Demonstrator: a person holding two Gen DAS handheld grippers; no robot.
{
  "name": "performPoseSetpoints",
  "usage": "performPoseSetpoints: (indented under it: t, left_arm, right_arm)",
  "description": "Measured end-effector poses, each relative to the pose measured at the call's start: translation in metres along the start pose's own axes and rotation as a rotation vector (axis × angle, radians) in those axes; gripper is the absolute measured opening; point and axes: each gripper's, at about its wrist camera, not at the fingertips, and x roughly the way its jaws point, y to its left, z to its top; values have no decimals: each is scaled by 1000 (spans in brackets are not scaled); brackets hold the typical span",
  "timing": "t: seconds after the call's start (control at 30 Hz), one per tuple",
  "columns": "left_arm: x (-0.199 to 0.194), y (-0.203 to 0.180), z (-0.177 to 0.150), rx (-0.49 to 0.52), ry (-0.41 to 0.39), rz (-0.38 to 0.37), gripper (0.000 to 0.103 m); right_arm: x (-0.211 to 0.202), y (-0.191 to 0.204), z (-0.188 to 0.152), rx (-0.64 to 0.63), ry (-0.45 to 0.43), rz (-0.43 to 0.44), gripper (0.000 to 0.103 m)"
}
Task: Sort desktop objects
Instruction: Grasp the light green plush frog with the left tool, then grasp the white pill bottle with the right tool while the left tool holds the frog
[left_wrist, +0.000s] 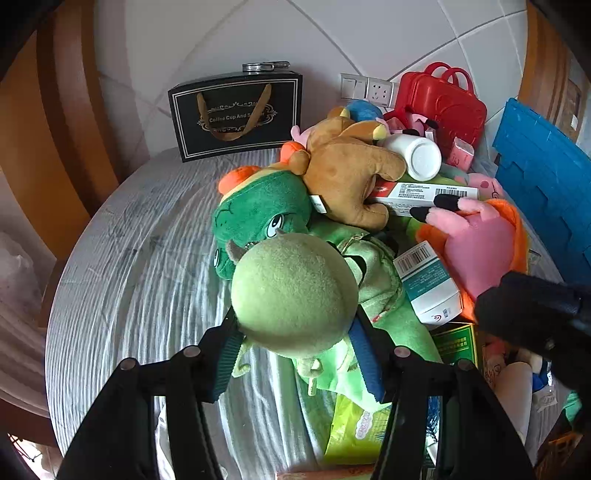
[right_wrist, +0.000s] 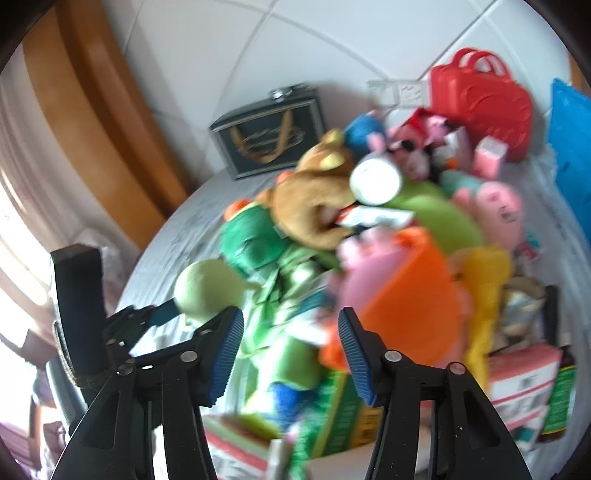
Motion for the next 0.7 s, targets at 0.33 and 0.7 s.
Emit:
performPoseSetpoints:
  t: [0.33, 0.7]
  left_arm:
    - [25, 5, 0, -3, 26, -23, 55]
    - [47, 23, 12, -22, 34, -33, 55]
  right_arm:
    - [63, -14, -1, 89, 93, -105, 30]
    - [97, -16, 24, 126, 88, -173, 45]
